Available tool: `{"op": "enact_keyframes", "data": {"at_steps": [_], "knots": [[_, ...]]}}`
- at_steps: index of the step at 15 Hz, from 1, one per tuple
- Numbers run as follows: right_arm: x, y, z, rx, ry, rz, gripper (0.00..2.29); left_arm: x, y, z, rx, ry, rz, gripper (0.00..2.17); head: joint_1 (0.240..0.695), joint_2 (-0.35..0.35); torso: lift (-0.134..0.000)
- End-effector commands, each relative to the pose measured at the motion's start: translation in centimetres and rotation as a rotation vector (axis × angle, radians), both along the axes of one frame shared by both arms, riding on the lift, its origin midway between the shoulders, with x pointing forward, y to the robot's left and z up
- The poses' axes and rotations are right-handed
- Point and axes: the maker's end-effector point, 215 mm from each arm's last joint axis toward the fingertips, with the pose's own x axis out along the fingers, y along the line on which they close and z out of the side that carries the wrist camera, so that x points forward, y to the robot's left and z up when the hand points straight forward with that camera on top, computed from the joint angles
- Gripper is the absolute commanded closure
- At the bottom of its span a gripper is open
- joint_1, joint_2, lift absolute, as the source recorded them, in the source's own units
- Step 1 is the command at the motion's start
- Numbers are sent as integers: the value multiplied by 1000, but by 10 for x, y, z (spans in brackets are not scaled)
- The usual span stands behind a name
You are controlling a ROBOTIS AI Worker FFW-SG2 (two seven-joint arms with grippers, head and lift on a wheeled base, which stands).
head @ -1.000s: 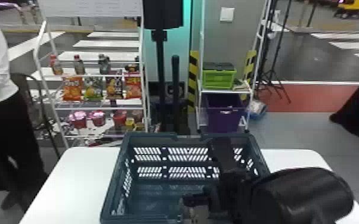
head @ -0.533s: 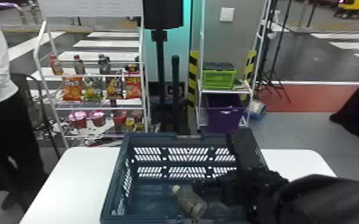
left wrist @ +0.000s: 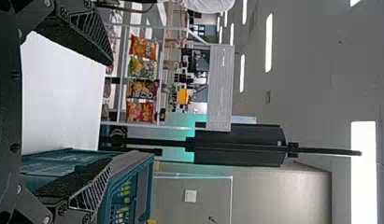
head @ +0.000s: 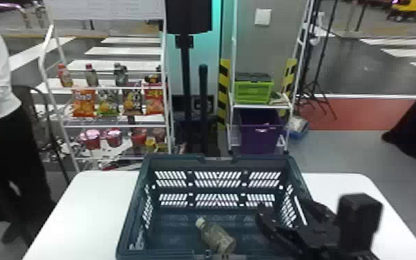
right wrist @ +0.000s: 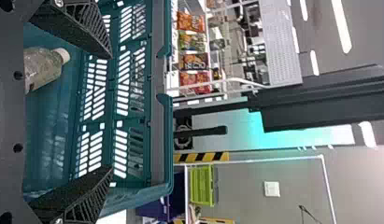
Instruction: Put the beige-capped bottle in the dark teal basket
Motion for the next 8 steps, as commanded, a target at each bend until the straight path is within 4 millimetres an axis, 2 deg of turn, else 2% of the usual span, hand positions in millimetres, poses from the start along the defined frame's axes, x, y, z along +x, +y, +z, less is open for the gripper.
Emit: {"op": "enact_keyframes", "data": {"at_steps": [1,8], "knots": [[-22,-19,2,28,-51,-39,39,0,0,0,-1,-1,1,157,499,0,0],[-86,-43,-13,69,-140,-83,43,2,-2,3,-4,-5,-4,157,499,0,0]]}}
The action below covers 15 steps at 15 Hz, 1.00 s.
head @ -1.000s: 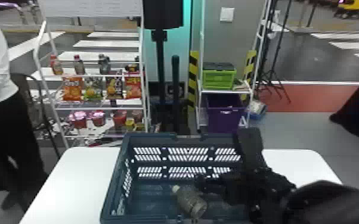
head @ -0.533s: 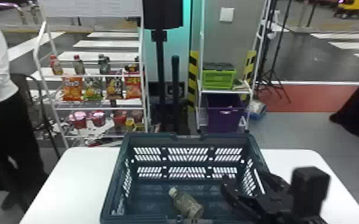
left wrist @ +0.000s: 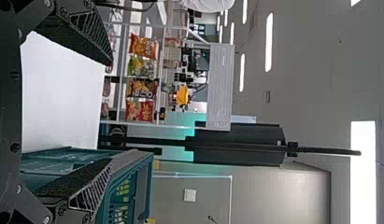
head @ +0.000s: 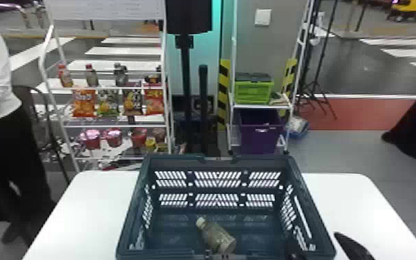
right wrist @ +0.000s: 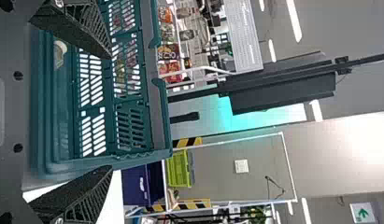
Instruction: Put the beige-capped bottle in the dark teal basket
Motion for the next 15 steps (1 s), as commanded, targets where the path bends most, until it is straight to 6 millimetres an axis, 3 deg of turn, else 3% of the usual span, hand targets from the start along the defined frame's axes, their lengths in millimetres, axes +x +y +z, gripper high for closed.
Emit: {"op": "enact_keyframes", "data": {"at_steps": [1,6,15], "knots": [[-20,-9,-6,6,-12,-18,43,0,-1,3,0,-3,-2,157,499,0,0],[-46,-15,-15,0,-16,-15,46,2,-2,3,3,2,-9,157,499,0,0],[-50,-19,-17,-11,-9,-14,53,4,-3,1,2,13,-10,157,499,0,0]]}}
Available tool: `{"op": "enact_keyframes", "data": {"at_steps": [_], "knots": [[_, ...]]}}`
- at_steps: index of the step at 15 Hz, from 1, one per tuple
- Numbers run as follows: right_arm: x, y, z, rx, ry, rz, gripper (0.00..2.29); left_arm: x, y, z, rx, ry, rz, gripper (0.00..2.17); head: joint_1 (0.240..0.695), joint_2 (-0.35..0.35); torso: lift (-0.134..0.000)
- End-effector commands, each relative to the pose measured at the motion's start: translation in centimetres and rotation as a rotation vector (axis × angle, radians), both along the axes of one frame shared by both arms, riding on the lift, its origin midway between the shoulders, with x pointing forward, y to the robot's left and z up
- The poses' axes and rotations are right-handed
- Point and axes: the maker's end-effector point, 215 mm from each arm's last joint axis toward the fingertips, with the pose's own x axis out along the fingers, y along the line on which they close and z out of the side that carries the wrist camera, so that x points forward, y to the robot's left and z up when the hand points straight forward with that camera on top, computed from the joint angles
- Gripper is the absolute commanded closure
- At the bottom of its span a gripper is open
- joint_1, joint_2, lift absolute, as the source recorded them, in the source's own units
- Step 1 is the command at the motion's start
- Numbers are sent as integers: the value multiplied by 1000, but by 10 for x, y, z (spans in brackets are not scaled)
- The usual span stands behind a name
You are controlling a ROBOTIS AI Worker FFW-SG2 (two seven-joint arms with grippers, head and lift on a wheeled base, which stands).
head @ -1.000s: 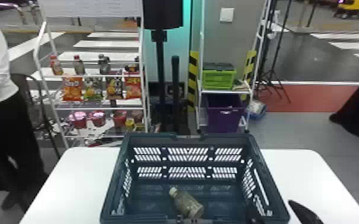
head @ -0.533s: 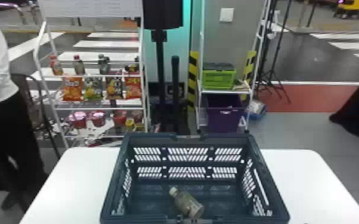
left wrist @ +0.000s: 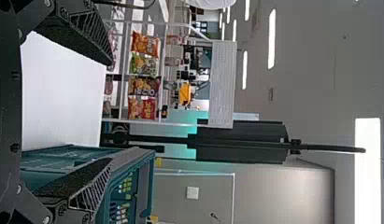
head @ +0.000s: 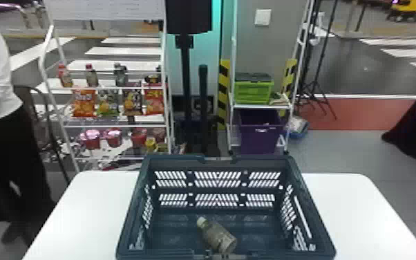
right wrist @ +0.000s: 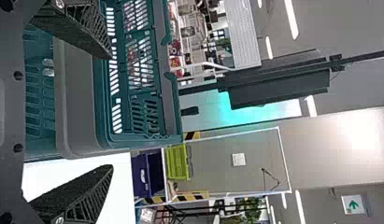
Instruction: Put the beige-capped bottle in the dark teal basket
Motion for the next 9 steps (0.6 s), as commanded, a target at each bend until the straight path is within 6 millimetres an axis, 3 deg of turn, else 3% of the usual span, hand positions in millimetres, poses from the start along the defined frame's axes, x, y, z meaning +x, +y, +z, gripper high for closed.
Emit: {"op": "enact_keyframes", "data": {"at_steps": [1,9], "knots": [[-1,0,1,-4,-1,0,53,0,0,2,-2,-3,3,157,499,0,0],[-8,-4,-3,-21,17,-2,60,-2,-14,3,-23,5,-13,157,499,0,0]]}}
